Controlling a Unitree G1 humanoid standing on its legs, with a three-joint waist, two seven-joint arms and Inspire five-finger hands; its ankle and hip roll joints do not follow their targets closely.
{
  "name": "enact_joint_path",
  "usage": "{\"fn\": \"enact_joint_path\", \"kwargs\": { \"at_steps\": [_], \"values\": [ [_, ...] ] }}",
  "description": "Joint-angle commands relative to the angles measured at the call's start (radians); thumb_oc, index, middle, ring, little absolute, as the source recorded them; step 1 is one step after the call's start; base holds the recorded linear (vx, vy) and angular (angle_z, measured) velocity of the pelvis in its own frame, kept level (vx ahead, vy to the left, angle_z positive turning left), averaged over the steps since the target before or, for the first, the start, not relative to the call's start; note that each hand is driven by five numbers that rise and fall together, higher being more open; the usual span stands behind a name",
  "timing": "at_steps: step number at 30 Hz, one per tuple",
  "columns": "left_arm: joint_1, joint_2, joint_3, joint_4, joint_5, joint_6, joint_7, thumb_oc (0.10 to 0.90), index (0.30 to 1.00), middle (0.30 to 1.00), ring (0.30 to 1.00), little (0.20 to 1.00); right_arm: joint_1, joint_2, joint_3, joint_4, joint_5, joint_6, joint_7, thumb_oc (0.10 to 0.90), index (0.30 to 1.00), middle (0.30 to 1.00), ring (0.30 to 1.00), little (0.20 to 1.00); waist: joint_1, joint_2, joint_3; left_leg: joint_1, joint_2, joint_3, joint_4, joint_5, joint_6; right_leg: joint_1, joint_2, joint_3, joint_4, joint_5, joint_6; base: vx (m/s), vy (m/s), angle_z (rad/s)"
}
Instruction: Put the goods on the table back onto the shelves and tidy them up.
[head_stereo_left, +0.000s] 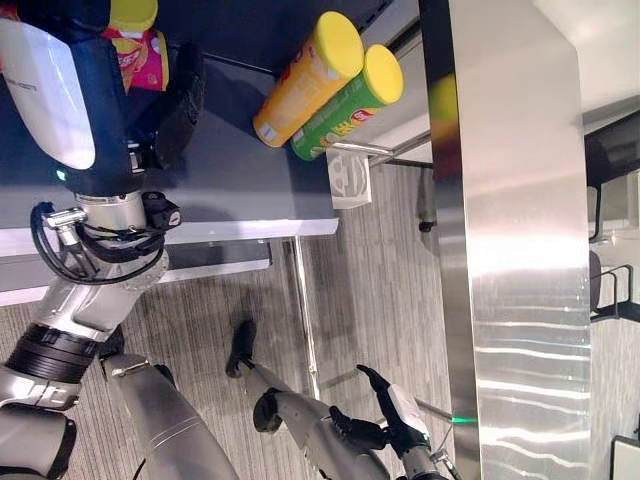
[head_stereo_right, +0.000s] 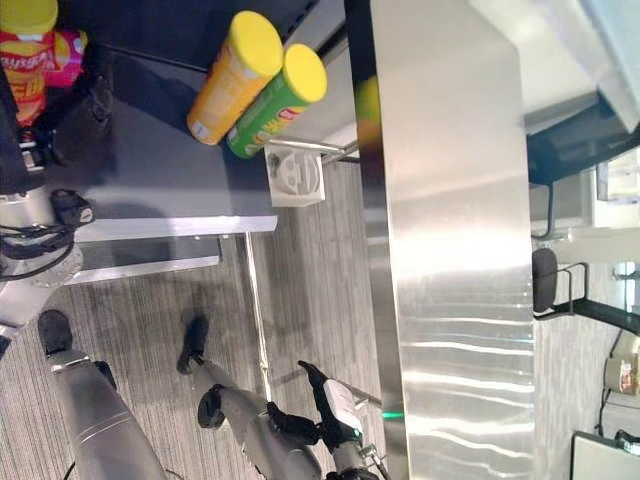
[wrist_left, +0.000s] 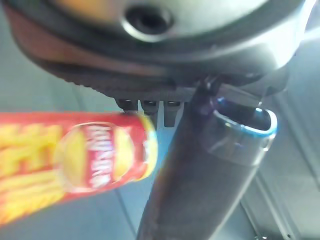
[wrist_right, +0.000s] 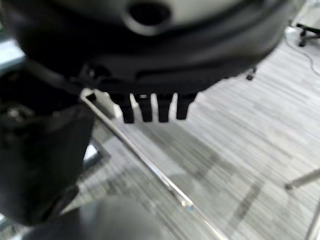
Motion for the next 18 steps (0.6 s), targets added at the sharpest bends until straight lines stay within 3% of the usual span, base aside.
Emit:
{"fn": "enact_joint_path", "kwargs": {
  "at_steps": [1,8,12,15,18],
  "values": [
    [-0.050,0.140,0.057,-0.205,0.090,-0.026,0.087,0.800,0.900,0.900,0.900,0.900,0.015,-0.041,-0.043,-0.068,-0.003,0.005,-0.075,0.800,0.900,0.900,0.900,0.900,0.041,-0.140,0.081,0.151,-0.096,0.135,-0.117,-0.082,0.088,-0.007,-0.119,0.075,-0.048,0.151,0.099,0.08,-0.018,0.08],
    [0.055,0.162,0.097,-0.219,0.109,-0.016,0.110,0.800,0.900,0.900,0.900,0.900,0.041,-0.027,-0.050,-0.038,-0.028,0.018,-0.080,0.800,0.900,0.900,0.900,0.900,0.062,-0.140,0.012,0.206,-0.120,0.148,-0.187,-0.056,0.091,0.030,-0.137,0.056,-0.048,0.137,0.105,0.09,-0.011,0.16],
    [0.164,0.149,0.114,-0.172,0.099,-0.015,0.106,0.800,0.900,0.900,0.900,0.900,0.059,0.005,-0.058,0.024,-0.042,0.030,-0.079,0.800,0.900,0.900,0.900,0.900,0.079,-0.140,-0.041,0.289,-0.143,0.168,-0.278,-0.024,0.092,0.070,-0.157,0.043,-0.048,0.126,0.113,0.11,-0.017,0.19],
    [0.280,0.122,0.106,-0.082,0.086,-0.017,0.098,0.800,0.900,0.900,0.900,0.900,0.067,0.046,-0.077,0.111,-0.055,0.050,-0.076,0.800,0.900,0.900,0.900,0.900,0.086,-0.140,-0.095,0.383,-0.181,0.201,-0.374,0.039,0.103,0.110,-0.191,0.019,-0.047,0.124,0.112,0.11,0.006,0.15],
    [0.375,0.091,0.098,-0.016,0.061,-0.018,0.080,0.800,0.900,0.900,0.900,0.900,0.073,0.074,-0.099,0.153,-0.070,0.072,-0.066,0.800,0.900,0.900,0.900,0.900,0.092,-0.140,-0.143,0.480,-0.200,0.237,-0.438,0.051,0.109,0.151,-0.213,0.027,-0.043,0.117,0.119,0.14,0.031,0.08]
  ]
}}
